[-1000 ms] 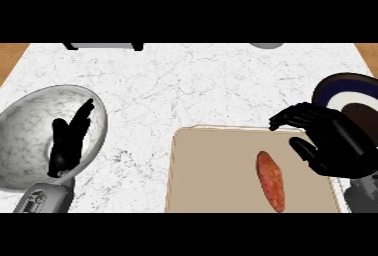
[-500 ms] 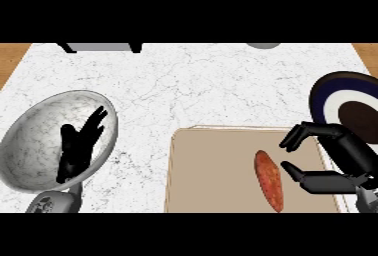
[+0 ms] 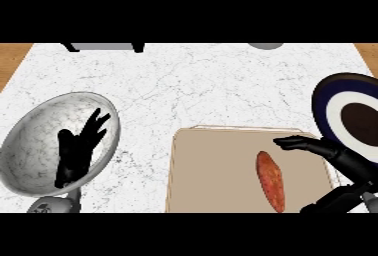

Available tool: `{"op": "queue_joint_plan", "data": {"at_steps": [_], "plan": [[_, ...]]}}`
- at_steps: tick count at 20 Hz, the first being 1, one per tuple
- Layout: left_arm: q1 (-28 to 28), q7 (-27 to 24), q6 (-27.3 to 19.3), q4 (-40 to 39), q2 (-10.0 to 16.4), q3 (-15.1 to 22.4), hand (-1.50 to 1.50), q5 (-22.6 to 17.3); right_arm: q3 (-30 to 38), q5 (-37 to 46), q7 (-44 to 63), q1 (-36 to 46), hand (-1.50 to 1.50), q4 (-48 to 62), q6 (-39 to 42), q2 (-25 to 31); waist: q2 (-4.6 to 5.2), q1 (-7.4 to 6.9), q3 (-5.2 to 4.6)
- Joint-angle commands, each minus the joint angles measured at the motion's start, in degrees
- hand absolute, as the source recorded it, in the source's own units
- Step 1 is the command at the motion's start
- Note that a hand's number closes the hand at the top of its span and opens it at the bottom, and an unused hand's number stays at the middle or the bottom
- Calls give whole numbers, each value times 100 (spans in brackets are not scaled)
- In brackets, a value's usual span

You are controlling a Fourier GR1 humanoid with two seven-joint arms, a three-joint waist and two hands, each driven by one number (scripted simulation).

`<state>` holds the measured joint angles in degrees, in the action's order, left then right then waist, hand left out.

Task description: Pick the sweet potato from the tray and place it in the plate

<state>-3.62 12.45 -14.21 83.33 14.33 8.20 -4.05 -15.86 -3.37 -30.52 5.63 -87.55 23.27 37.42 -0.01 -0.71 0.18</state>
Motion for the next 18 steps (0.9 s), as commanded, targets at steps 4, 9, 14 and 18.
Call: {"op": "queue_joint_plan", "data": {"at_steps": [4,9,14,18], "plan": [[287,50,-23,241,-45,60,0,125,-145,1376,442,600,-150,-316,-146,622,-20,19,-21],[-111,175,-23,-57,-143,-125,0,155,-482,1902,864,784,-150,-647,394,908,-11,101,-23],[-58,155,-67,-11,-324,-25,0,298,-1039,2179,1889,1262,-150,-774,1193,648,-1,56,-25],[399,-35,383,235,-83,-345,0,-7,-1039,2418,2201,1406,-150,-601,1529,258,-2,23,-22]]}}
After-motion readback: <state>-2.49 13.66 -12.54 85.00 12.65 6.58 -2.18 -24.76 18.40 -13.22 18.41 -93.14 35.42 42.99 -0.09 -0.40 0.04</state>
